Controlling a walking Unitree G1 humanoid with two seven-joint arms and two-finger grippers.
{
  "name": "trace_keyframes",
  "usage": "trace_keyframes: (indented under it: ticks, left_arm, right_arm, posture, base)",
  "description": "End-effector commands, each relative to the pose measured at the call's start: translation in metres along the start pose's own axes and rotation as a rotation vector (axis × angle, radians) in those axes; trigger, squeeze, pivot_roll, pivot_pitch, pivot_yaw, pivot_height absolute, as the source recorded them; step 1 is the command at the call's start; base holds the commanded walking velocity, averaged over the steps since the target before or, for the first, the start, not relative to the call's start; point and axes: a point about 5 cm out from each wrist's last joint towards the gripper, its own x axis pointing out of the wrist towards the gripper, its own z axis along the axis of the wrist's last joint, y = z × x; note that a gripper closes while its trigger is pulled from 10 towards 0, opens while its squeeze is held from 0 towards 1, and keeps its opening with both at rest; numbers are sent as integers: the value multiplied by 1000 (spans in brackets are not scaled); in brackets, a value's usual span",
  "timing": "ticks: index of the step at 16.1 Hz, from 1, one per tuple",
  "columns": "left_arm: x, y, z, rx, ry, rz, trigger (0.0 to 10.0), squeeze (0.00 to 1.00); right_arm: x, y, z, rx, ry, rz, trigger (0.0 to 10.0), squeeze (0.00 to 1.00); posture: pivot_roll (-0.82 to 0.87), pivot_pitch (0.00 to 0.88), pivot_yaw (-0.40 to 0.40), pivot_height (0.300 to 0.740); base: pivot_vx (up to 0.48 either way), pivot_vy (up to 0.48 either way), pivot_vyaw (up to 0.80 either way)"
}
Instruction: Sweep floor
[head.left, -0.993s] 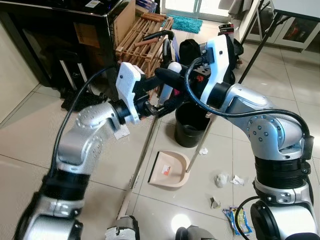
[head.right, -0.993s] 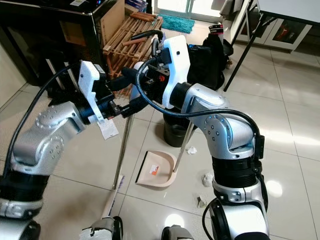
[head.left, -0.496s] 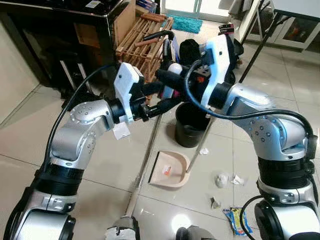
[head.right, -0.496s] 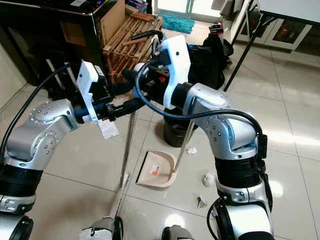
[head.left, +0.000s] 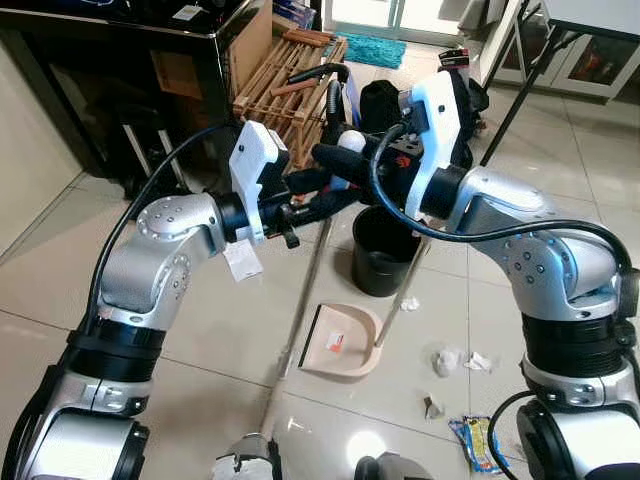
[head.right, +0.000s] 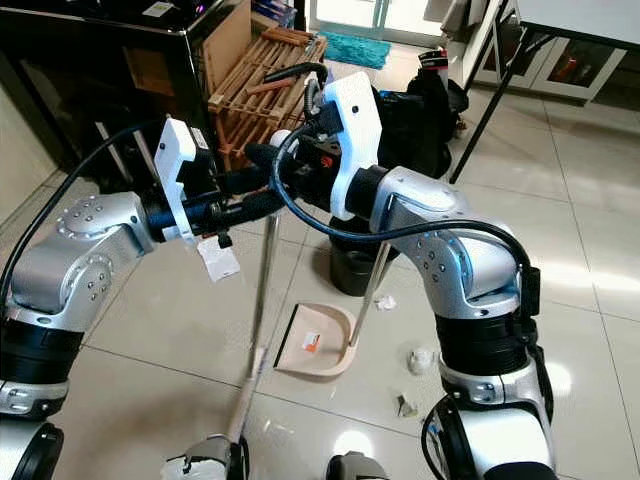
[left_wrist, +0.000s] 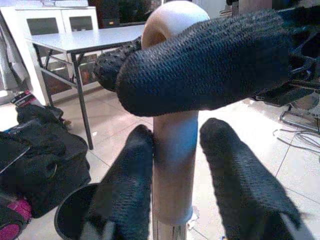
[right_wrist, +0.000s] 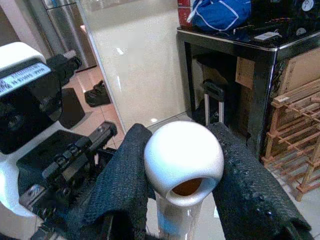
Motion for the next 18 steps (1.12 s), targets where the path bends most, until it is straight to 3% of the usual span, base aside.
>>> trace_keyframes:
  ticks: [1,10,13,14,17,18]
  left_arm:
    - [0,2,6,29,1,-13,0,0]
    - [2,1,10,41,-11,-52,0,0]
    - [1,-3,4,50,29,-81,0,0]
    - [2,-1,2,55,40,-57,10000,1000]
    - [3,2,2,77,53,-41,10000,1000]
    - [3,3,2,81,55,-40,10000,35]
  right_arm:
    - [1,4,4,-17,-8,31,0,0]
    - [3,7,3,-33,5,47,0,0]
    - [4,10,5,-50,7,63,0,0]
    - [5,10,6,-53,7,66,0,0]
    - [5,11,6,-61,13,74,0,0]
    - [6,12,6,-67,17,78,0,0]
  posture:
    - [-63,86,6,740]
    - [-73,56,12,740]
    - [-73,47,10,740]
    - [-73,47,10,740]
    - [-73,42,9,740]
    - [-73,42,9,740]
  base:
    - [0,0,0]
    - [0,0,0]
    - [0,0,0]
    - [0,0,0]
    - [0,0,0]
    - [0,0,0]
